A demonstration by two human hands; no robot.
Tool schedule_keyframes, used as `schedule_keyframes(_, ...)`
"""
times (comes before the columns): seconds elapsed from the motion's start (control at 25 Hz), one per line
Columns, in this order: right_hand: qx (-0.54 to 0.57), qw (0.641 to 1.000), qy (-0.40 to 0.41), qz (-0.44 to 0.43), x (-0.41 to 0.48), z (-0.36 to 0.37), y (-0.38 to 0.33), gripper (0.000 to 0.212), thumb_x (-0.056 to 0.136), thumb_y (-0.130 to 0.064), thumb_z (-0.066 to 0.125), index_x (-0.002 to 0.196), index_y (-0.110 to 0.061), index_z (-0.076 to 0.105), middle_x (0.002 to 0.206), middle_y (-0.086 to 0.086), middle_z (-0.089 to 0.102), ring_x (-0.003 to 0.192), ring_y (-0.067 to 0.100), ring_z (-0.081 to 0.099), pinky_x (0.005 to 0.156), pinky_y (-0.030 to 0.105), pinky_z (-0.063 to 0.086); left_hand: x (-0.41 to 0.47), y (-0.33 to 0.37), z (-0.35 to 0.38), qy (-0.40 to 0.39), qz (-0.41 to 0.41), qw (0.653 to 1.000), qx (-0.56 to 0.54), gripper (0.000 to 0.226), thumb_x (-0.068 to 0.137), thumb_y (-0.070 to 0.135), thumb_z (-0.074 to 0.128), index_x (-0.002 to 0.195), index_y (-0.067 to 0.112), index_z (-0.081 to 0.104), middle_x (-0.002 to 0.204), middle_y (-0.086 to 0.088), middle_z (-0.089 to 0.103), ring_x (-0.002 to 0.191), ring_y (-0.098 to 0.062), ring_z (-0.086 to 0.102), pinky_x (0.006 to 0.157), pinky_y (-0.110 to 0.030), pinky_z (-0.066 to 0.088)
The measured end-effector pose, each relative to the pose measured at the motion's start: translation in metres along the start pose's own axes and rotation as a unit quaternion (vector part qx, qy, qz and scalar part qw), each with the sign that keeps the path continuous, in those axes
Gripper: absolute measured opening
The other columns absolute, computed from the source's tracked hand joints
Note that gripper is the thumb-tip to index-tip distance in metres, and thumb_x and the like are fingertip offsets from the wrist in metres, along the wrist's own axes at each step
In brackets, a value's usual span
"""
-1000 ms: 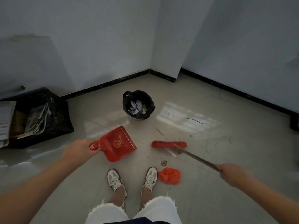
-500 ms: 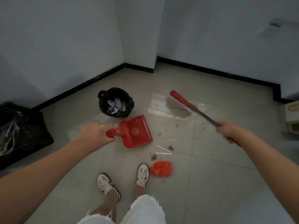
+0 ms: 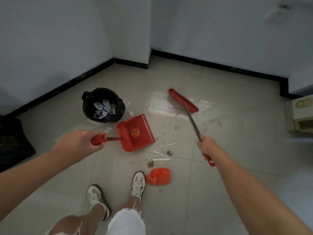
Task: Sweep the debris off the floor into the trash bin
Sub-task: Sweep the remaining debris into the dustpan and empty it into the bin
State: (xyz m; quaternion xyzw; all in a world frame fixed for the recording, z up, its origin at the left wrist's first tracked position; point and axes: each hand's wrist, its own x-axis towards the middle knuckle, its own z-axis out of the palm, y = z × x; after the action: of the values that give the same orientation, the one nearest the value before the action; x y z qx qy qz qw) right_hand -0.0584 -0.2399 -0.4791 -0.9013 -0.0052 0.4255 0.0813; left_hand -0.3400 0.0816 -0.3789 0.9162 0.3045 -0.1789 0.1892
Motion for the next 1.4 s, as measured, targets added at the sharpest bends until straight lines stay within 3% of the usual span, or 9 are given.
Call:
schedule_keyframes(0.12,-0.066,0.997,-0.017,-0.020,-0.042,0.024,0.040,0.041,0.088,-0.011,0.042,0.127,-0.019,0.051,0.078,0.014,0.062,0.061,0.030,0.062,0.044,0.023,0.042,0.003,-0.001,-0.006,-0.014,-0.012,1.000,0.010,0.027,0.084,0.045,0.066,0.109,0.035,0.070,0.086,0.004,0.073,0.079,-0.020,0.066,0.064,-0.032,0.050)
schedule_keyframes(0.28,-0.156,0.984,-0.080,-0.019,-0.121,0.064,0.079,0.060,0.090,-0.009,0.039,0.149,-0.021,0.030,0.121,0.018,0.063,0.106,0.031,0.063,0.081,0.028,0.049,0.003,0.007,-0.008,-0.043,0.003,0.999,-0.004,0.026,0.086,0.044,0.061,0.107,0.032,0.070,0.093,0.000,0.073,0.091,-0.025,0.066,0.068,-0.031,0.045)
schedule_keyframes(0.4,-0.157,0.980,-0.123,0.002,-0.186,0.093,0.086,0.065,0.091,-0.010,0.039,0.152,-0.023,0.024,0.115,0.014,0.063,0.088,0.025,0.064,0.067,0.022,0.047,0.004,-0.002,-0.006,-0.046,0.020,0.999,-0.004,0.023,0.084,0.044,0.059,0.101,0.031,0.069,0.096,-0.001,0.071,0.096,-0.027,0.065,0.072,-0.033,0.047)
schedule_keyframes(0.6,-0.149,0.984,-0.084,0.042,-0.260,0.122,0.080,0.056,0.094,-0.018,0.041,0.149,-0.029,0.032,0.117,0.008,0.066,0.084,0.018,0.063,0.068,0.022,0.045,0.014,-0.030,-0.010,-0.046,0.073,0.996,0.007,0.024,0.084,0.046,0.055,0.100,0.034,0.067,0.095,0.004,0.070,0.093,-0.022,0.065,0.067,-0.032,0.045)
schedule_keyframes(0.84,0.134,0.978,-0.020,0.161,-0.343,0.145,0.065,0.042,0.096,-0.016,0.049,0.133,-0.034,0.052,0.049,0.002,0.048,0.025,0.011,0.039,0.032,0.017,0.035,0.041,-0.061,-0.059,-0.085,0.196,0.976,0.030,0.018,0.084,0.047,0.059,0.088,0.032,0.069,0.077,0.009,0.062,0.079,-0.017,0.061,0.069,-0.035,0.053)
schedule_keyframes(1.0,0.360,0.891,-0.008,0.277,-0.362,0.169,0.051,0.026,0.099,-0.013,0.044,0.116,-0.029,0.054,0.043,0.003,0.034,0.028,0.012,0.030,0.035,0.016,0.032,0.063,-0.077,-0.101,-0.120,0.294,0.944,0.095,0.018,0.082,0.046,0.062,0.082,0.031,0.070,0.072,0.008,0.067,0.073,-0.013,0.061,0.063,-0.034,0.052)
schedule_keyframes(1.16,0.537,0.755,-0.033,0.375,-0.351,0.192,0.043,0.024,0.100,-0.010,0.039,0.077,-0.011,0.043,0.034,0.003,0.033,0.019,0.007,0.030,0.024,0.013,0.029,0.071,-0.066,-0.093,-0.122,0.366,0.904,0.185,0.023,0.082,0.048,0.059,0.085,0.029,0.070,0.071,0.008,0.065,0.070,-0.009,0.060,0.059,-0.030,0.051)
schedule_keyframes(1.32,0.681,0.597,-0.096,0.413,-0.319,0.219,0.031,0.022,0.091,-0.003,0.039,0.070,-0.010,0.036,0.034,0.005,0.037,0.018,0.009,0.037,0.019,0.016,0.031,0.074,-0.056,-0.066,-0.146,0.374,0.893,0.204,0.023,0.083,0.046,0.059,0.086,0.026,0.071,0.066,0.007,0.063,0.062,-0.008,0.058,0.062,-0.035,0.057)
schedule_keyframes(1.4,0.723,0.553,-0.127,0.395,-0.304,0.235,0.007,0.021,0.085,0.003,0.038,0.067,-0.009,0.036,0.034,0.004,0.038,0.019,0.008,0.038,0.020,0.015,0.032,0.078,-0.051,-0.061,-0.143,0.384,0.888,0.209,0.022,0.083,0.045,0.059,0.084,0.026,0.070,0.064,0.008,0.061,0.060,-0.007,0.056,0.061,-0.034,0.055)
